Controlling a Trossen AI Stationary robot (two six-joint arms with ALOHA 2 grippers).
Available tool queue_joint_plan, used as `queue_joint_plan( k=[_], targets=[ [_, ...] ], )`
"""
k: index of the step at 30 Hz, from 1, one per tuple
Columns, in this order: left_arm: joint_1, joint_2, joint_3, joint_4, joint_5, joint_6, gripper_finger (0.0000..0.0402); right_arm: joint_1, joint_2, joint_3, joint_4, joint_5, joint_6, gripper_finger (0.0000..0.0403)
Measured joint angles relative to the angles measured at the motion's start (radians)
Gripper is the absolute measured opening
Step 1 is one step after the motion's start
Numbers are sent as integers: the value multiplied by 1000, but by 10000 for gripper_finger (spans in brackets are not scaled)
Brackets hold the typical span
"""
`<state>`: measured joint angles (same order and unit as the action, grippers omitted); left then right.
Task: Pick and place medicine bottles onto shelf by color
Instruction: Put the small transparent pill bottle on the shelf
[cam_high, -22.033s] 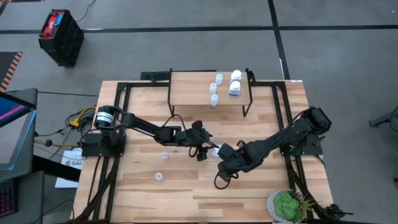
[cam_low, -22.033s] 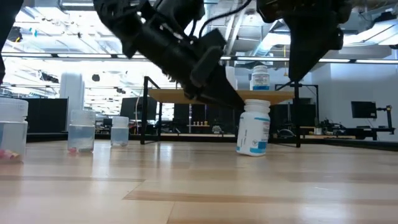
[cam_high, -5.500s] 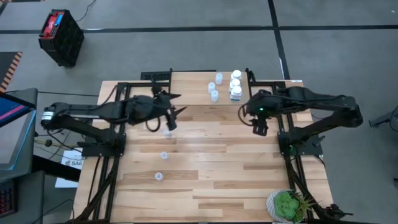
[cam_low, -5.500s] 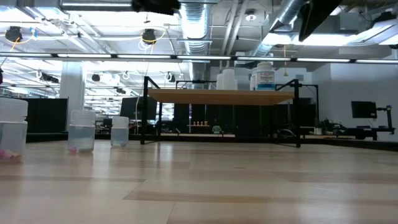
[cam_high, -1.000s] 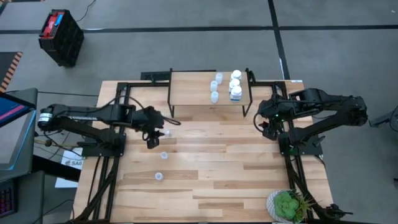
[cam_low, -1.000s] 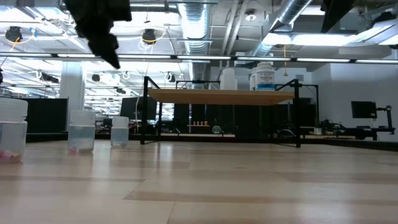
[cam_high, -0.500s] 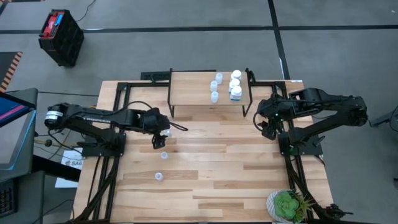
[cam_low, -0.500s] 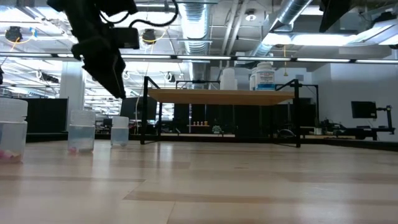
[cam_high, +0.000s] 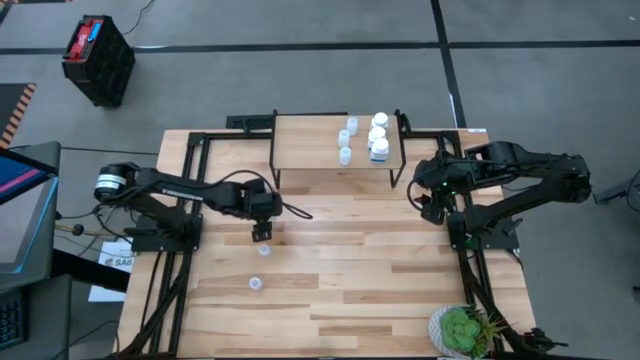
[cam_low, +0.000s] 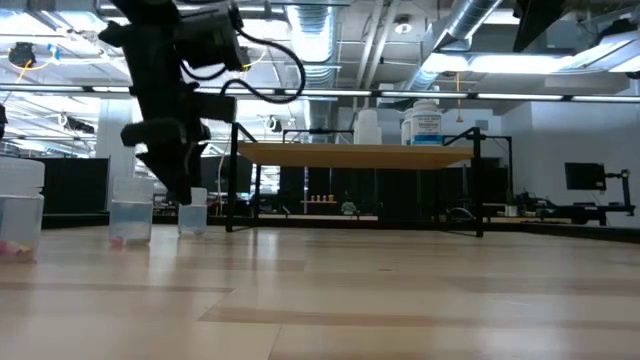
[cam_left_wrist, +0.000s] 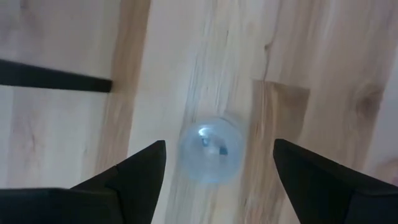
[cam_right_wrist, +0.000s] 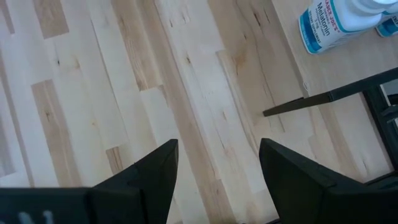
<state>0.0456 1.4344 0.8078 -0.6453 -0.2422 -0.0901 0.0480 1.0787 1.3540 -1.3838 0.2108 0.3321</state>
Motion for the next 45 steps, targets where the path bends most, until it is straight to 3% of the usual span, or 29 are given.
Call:
queue_joint_plan(
  k=[11,23,26,30,37,45],
  targets=[
    [0,55,0,53,10,38,269,0,0,0,0,0,0,248],
    [1,54,1,32,16,45,128,0,0,0,0,0,0,248],
    [2,52,24,-12,28,45,111,0,0,0,0,0,0,248],
    [2,49,126,-100,56,57,112,0,0,0,0,0,0,248],
    [40,49,379,-174,55,233,127,0,0,0,0,0,0,248],
    [229,52,649,-172,59,401,111,0,0,0,0,0,-1,248]
  ],
)
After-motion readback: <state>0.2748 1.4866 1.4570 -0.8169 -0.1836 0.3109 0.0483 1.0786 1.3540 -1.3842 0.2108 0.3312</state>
